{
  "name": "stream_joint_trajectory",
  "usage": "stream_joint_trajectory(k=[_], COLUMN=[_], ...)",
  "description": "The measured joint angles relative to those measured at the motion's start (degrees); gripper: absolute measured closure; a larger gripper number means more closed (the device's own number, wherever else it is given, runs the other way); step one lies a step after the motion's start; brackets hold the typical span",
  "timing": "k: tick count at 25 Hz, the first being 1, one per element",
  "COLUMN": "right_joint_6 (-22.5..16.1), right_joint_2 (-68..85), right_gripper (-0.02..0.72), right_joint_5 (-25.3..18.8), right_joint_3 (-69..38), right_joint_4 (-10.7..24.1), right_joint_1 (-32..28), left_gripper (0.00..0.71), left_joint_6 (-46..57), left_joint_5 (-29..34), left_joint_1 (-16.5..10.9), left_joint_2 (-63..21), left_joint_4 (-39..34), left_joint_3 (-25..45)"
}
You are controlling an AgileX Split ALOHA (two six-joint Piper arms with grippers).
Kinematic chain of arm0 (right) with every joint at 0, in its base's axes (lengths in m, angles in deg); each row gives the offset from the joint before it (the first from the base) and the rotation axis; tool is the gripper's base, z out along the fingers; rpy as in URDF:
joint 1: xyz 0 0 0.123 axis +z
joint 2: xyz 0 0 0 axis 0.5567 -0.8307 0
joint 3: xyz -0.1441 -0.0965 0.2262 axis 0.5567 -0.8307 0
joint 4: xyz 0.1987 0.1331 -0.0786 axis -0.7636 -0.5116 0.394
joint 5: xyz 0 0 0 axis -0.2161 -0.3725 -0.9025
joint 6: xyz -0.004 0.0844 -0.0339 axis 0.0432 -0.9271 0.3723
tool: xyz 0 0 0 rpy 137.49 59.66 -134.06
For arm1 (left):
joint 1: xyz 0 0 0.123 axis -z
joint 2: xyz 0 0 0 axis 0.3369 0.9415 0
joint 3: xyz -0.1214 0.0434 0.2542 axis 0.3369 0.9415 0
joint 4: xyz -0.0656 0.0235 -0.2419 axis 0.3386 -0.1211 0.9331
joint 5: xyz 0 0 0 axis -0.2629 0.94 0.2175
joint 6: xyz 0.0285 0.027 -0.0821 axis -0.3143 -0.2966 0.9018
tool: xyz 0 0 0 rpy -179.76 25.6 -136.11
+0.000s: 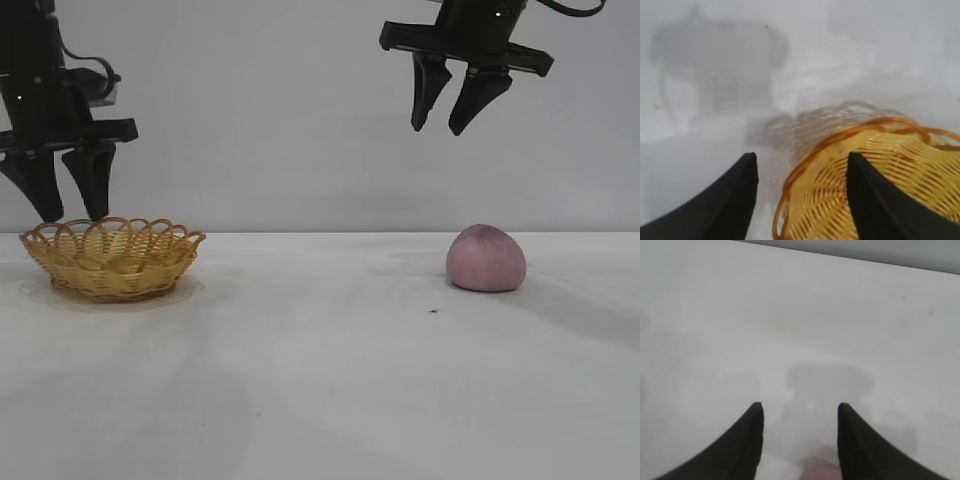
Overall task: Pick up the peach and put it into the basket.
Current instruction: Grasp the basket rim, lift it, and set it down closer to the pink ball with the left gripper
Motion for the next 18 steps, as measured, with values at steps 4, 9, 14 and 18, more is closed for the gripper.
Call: stream_joint_trajectory(k=[4, 9, 14, 18], right_joint_6=[0.00, 0.00, 0.00, 0.00], right_joint_2=[0.00, 0.00, 0.00, 0.00], right_gripper=[0.429, 0.429, 0.429, 0.429], right_joint_5=[0.00, -0.14, -0.50, -0.62], right_joint_3=[0.00, 0.00, 0.00, 0.00], right_joint_4=[-0.05, -0.05, -0.13, -0.13], right_joint_1=[0.00, 0.00, 0.00, 0.00], left_gripper=[0.646, 0.710, 0.710, 0.710], left_joint_6=[0.00, 0.11, -6.11, -10.57], left_joint_5=[1.32, -3.25, -21.07, -32.89], left_joint_1=[0.00, 0.59, 9.10, 16.92], left_joint_2=[-0.01, -5.64, -19.60, -23.76], left_joint_4=[3.24, 14.52, 32.38, 41.94], left_joint_3=[0.00, 4.90, 28.48, 43.04])
